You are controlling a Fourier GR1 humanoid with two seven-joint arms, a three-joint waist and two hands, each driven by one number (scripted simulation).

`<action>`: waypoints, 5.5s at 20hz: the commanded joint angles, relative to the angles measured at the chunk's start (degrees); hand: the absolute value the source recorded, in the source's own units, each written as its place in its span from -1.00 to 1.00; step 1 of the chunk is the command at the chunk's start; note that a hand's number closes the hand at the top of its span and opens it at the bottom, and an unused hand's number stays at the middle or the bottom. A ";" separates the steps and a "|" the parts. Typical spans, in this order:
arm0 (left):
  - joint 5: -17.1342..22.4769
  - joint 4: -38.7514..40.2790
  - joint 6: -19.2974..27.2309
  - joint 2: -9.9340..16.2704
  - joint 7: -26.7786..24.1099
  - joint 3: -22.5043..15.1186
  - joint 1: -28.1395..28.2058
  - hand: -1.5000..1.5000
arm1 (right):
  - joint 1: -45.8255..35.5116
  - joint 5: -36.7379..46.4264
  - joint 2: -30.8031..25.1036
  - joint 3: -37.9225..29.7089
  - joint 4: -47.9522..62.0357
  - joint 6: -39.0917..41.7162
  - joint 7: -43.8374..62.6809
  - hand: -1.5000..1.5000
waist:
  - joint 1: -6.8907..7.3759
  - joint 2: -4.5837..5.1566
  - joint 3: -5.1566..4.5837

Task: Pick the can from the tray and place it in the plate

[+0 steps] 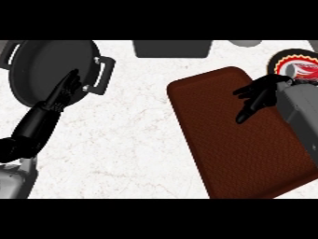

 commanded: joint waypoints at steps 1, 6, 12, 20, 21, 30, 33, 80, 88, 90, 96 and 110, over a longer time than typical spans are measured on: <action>0.62 1.76 -1.77 0.94 -1.66 2.14 -0.19 0.00 | -1.22 -1.73 1.79 0.98 0.29 4.10 10.11 -1.00 | -0.10 0.04 0.00; -0.85 0.10 0.08 -1.66 1.71 0.45 -0.31 0.00 | 4.59 -0.70 4.50 4.21 -1.05 4.27 6.41 -1.00 | -0.62 -0.10 0.04; 0.42 -1.39 -2.01 0.08 1.95 3.11 0.67 0.00 | 9.10 -3.44 5.22 5.62 -6.94 1.98 8.02 -1.00 | -1.02 -0.28 0.00; -1.54 -0.15 -2.19 -1.17 0.66 1.93 0.55 0.00 | 10.46 -4.44 6.49 9.22 -7.76 1.81 7.58 -1.00 | -0.57 0.00 0.02; -2.49 -0.29 -1.57 -1.58 0.43 1.43 0.55 0.00 | 8.09 -6.08 7.90 9.32 -9.23 0.05 11.38 -1.00 | -0.59 -0.14 -0.02; -3.40 1.45 -2.00 -3.06 -1.92 1.67 1.05 0.00 | 12.47 -2.26 4.41 12.18 -16.04 2.54 1.79 1.00 | -0.76 0.03 0.03; -1.82 0.84 -2.71 -1.87 0.21 4.03 -0.09 0.00 | 13.67 0.32 5.46 13.31 -17.88 0.42 0.32 1.00 | -0.52 0.02 0.05; -5.24 -0.98 -5.46 -5.28 0.95 5.03 1.12 0.00 | 22.79 77.04 -9.75 -2.16 -50.50 -46.58 -13.76 1.00 | -0.34 0.16 0.08; -7.14 1.04 -5.03 -7.35 -0.65 4.44 -0.38 0.00 | 14.04 75.54 -7.99 -11.61 -21.51 -57.00 -32.48 1.00 | 0.74 0.50 0.12; -6.54 1.73 -6.13 -6.59 0.37 5.38 -1.41 0.00 | 13.12 73.01 -10.36 -14.95 -17.47 -56.42 -37.48 1.00 | 0.50 0.44 0.11; -3.71 0.16 -9.18 -4.63 0.57 7.86 -0.53 0.00 | 9.64 70.55 -8.65 -18.38 -0.85 -54.30 -43.56 1.00 | 1.37 0.63 0.15; -5.75 -1.48 -8.16 -7.07 1.11 6.32 -0.79 0.00 | 4.59 65.27 -9.07 -29.17 20.69 -63.08 -66.75 -1.00 | 2.00 1.03 0.30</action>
